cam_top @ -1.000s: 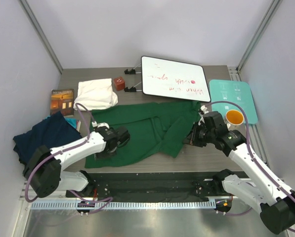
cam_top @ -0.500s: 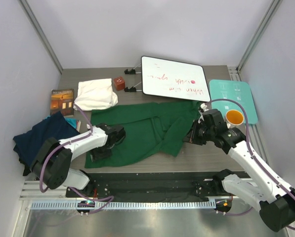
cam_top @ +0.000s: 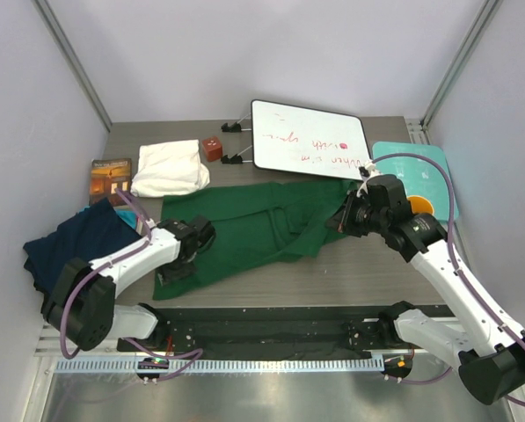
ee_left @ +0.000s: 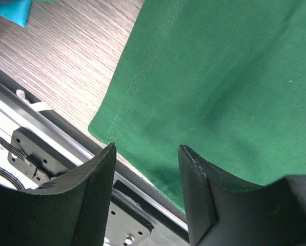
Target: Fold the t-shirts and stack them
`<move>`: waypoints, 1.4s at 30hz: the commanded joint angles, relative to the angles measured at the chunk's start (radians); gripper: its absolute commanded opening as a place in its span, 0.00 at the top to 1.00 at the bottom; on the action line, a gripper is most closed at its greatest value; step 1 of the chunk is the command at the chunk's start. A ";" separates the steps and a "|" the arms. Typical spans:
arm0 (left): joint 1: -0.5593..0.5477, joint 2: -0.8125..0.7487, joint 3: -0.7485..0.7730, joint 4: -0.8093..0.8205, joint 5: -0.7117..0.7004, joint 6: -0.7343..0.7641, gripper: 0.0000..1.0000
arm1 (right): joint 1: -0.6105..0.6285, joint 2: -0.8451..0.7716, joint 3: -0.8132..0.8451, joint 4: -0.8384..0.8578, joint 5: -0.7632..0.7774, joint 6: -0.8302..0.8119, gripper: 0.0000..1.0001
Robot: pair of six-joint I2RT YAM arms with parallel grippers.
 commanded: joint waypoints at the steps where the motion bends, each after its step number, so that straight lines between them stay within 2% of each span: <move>1: 0.005 0.059 0.001 -0.007 0.022 -0.013 0.50 | -0.006 -0.012 0.035 0.023 0.033 -0.017 0.99; 5: 0.006 0.098 0.006 -0.012 0.016 -0.016 0.54 | -0.010 -0.033 0.018 0.020 0.033 -0.011 0.99; 12: 0.060 0.113 -0.005 0.052 0.097 0.048 0.59 | -0.010 -0.039 -0.010 0.026 0.008 -0.007 0.99; 19: 0.063 0.161 0.004 0.068 0.125 0.076 0.68 | -0.010 -0.048 -0.030 0.048 -0.018 0.010 0.99; 26: 0.063 0.171 0.012 0.094 0.162 0.116 0.63 | -0.010 -0.050 -0.042 0.072 -0.049 0.033 0.99; 35: 0.059 0.202 0.026 0.121 0.193 0.142 0.63 | -0.011 -0.081 -0.031 0.080 -0.062 0.056 0.99; 38: 0.051 0.150 0.011 0.153 0.211 0.142 0.66 | -0.011 -0.087 -0.031 0.088 -0.066 0.062 0.99; 42: 0.043 0.012 -0.025 0.195 0.213 0.133 0.65 | -0.011 -0.091 -0.031 0.095 -0.078 0.072 0.99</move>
